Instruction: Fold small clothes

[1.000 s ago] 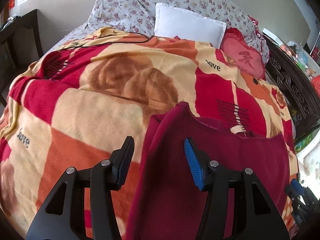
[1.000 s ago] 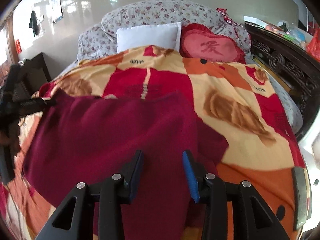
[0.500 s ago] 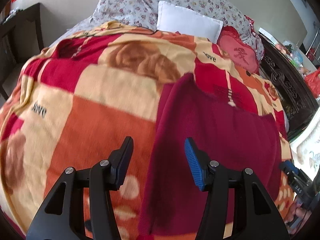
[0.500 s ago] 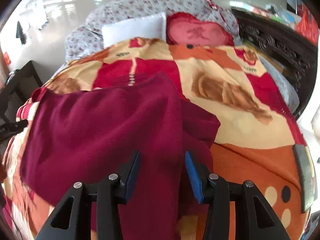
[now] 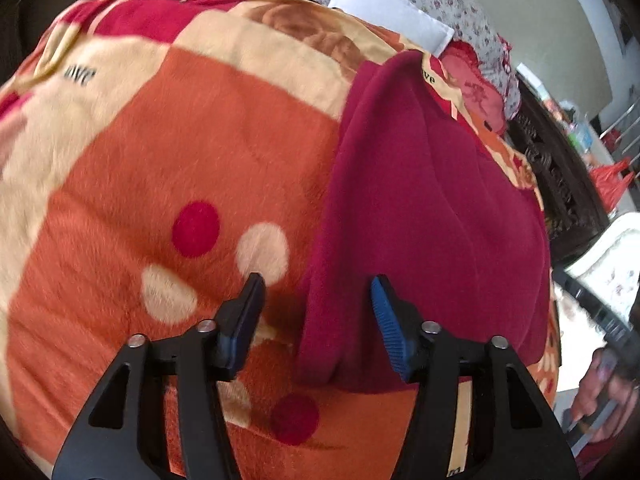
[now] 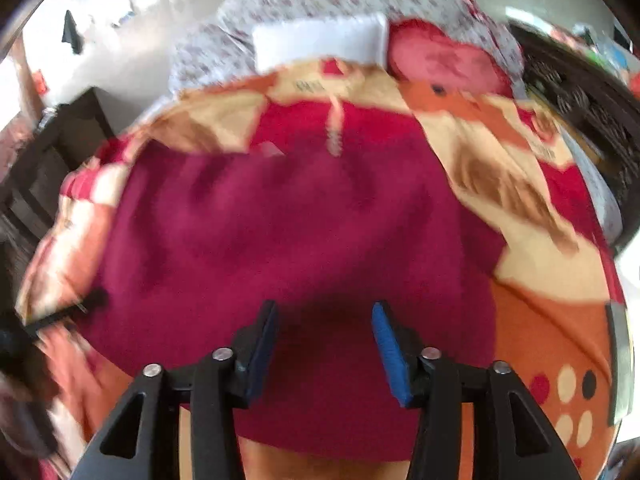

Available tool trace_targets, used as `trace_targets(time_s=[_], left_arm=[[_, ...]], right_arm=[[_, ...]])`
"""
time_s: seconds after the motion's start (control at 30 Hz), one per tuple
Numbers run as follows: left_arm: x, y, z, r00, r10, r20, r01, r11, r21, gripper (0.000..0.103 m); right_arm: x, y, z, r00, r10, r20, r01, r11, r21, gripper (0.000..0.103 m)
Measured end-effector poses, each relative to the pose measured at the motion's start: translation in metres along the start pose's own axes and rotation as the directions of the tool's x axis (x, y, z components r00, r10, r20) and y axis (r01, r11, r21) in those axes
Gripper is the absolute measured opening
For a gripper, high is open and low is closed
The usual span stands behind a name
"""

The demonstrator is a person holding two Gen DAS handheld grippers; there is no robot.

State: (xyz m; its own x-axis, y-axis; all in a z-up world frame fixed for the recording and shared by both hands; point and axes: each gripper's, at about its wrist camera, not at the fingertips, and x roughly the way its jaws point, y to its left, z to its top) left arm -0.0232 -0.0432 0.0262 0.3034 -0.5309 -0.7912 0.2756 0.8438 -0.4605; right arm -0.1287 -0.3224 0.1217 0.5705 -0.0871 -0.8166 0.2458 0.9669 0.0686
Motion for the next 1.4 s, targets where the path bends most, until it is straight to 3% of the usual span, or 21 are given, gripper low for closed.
trace_targets(time_s=[0.1, 0.17, 0.33, 0.43, 0.53, 0.67, 0.7, 0.77, 0.83, 0.9, 1.07, 1.2, 1.27, 1.37, 1.4], left_arm=[[0.000, 0.010, -0.001, 0.999, -0.046, 0.007, 0.046, 0.998, -0.048, 0.063], [0.000, 0.011, 0.000, 0.998, -0.056, 0.012, 0.056, 0.997, -0.056, 0.063], [0.001, 0.010, -0.002, 0.997, -0.072, 0.038, 0.074, 0.997, -0.036, 0.065], [0.005, 0.016, 0.002, 0.993, -0.104, 0.049, 0.106, 0.994, -0.041, 0.066], [0.006, 0.018, 0.003, 0.991, -0.122, 0.058, 0.125, 0.992, -0.036, 0.066], [0.008, 0.019, 0.005, 0.987, -0.151, 0.056, 0.153, 0.988, -0.018, 0.071], [0.007, 0.020, 0.006, 0.984, -0.169, 0.051, 0.170, 0.985, -0.011, 0.072], [0.007, 0.021, 0.006, 0.982, -0.185, 0.040, 0.185, 0.983, 0.002, 0.073], [0.006, 0.022, 0.007, 0.979, -0.202, 0.023, 0.201, 0.979, 0.024, 0.073], [0.007, 0.024, 0.012, 0.973, -0.230, -0.002, 0.230, 0.973, 0.024, 0.076], [0.010, 0.016, 0.020, 0.973, -0.231, -0.024, 0.231, 0.973, 0.025, 0.082], [0.013, -0.004, 0.017, 0.974, -0.222, -0.036, 0.224, 0.973, 0.059, 0.080], [0.007, -0.015, 0.015, 0.972, -0.232, -0.034, 0.235, 0.968, 0.089, 0.051], [-0.013, -0.038, 0.012, 0.977, -0.212, 0.019, 0.206, 0.965, 0.162, 0.036], [-0.021, -0.047, 0.013, 0.975, -0.220, 0.031, 0.211, 0.960, 0.184, 0.035]], right_arm=[[0.009, 0.040, 0.031, 0.996, 0.091, 0.008, -0.090, 0.996, -0.026, 0.069], [0.022, 0.069, 0.050, 0.989, 0.145, 0.001, -0.145, 0.989, -0.027, 0.070], [0.078, 0.141, 0.090, 0.983, 0.156, -0.096, -0.162, 0.985, -0.056, 0.072], [0.105, 0.168, 0.098, 0.984, 0.107, -0.139, -0.123, 0.986, -0.112, 0.072], [0.134, 0.192, 0.098, 0.984, 0.003, -0.177, -0.039, 0.980, -0.197, 0.072], [0.150, 0.198, 0.090, 0.985, -0.103, -0.141, 0.059, 0.957, -0.285, 0.080], [0.150, 0.197, 0.088, 0.987, -0.102, -0.122, 0.061, 0.952, -0.301, 0.077], [0.146, 0.192, 0.088, 0.989, -0.109, -0.095, 0.073, 0.944, -0.321, 0.059], [0.138, 0.179, 0.092, 0.994, -0.042, -0.100, 0.011, 0.956, -0.292, 0.037], [0.129, 0.164, 0.097, 0.992, 0.033, -0.118, -0.061, 0.969, -0.241, 0.025], [0.103, 0.130, 0.101, 0.977, 0.192, -0.090, -0.201, 0.973, -0.109, 0.021], [0.086, 0.122, 0.098, 0.972, 0.226, -0.061, -0.231, 0.968, -0.097, 0.020], [0.076, 0.117, 0.097, 0.968, 0.247, -0.046, -0.250, 0.964, -0.094, 0.020], [0.061, 0.104, 0.098, 0.967, 0.256, -0.018, -0.256, 0.962, -0.094, 0.020], [0.055, 0.097, 0.099, 0.965, 0.262, -0.007, -0.261, 0.961, -0.092, 0.019]])
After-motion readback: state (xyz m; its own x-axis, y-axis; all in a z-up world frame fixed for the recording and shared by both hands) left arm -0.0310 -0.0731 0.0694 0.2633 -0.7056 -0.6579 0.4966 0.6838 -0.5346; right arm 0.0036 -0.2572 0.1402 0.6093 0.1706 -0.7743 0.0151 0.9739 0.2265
